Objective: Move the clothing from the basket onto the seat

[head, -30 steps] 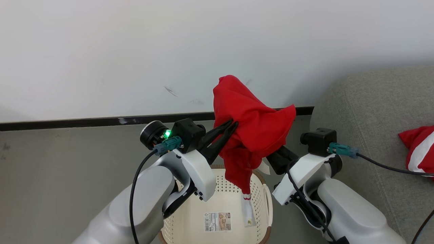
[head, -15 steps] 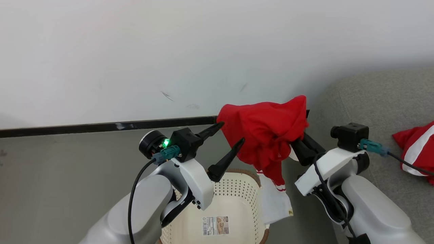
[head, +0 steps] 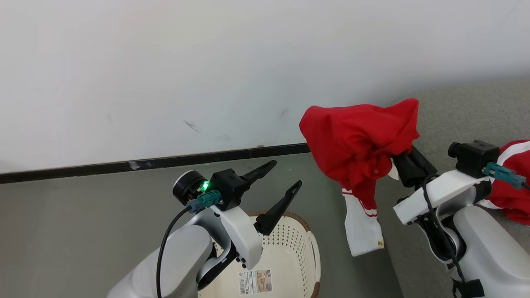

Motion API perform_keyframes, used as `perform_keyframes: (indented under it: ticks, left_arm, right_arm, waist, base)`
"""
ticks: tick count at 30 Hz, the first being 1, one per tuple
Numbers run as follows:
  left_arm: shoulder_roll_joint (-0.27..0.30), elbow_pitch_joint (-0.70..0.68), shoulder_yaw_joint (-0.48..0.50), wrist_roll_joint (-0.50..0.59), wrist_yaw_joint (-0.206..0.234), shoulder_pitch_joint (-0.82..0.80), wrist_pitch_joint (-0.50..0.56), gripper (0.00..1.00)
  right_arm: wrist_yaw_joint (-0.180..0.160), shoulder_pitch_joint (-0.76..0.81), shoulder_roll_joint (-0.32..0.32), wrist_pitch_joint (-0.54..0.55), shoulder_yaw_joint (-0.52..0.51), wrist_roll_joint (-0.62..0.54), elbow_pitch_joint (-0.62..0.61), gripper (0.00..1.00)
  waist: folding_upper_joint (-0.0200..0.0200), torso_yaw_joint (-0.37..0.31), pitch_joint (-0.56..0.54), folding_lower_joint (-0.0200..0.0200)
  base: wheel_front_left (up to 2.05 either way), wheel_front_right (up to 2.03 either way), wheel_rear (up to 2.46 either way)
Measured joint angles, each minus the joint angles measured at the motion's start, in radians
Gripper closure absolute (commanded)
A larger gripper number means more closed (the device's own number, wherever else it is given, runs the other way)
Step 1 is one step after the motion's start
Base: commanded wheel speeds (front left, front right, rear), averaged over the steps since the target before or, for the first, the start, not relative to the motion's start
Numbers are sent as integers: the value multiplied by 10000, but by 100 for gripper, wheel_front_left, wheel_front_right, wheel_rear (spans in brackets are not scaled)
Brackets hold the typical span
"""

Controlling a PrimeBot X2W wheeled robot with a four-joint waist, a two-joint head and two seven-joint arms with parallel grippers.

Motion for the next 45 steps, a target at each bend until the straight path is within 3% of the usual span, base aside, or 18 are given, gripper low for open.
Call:
perform_keyframes:
  ticks: [25, 45]
  left_arm:
    - [186, -500, -288, -86, -4, 268, 8, 0]
    - [422, -811, -276, -270, 0, 663, 6, 0]
  right_arm:
    - [0, 1396, -199, -2, -2604, -755, -2079, 100]
    - [0, 2108, -58, -2, -3450, -1141, -3342, 100]
  waist:
    - [0, -1450, 96, 0]
    - [0, -2822, 296, 0]
  base:
    - [0, 0, 0]
    - [0, 0, 0]
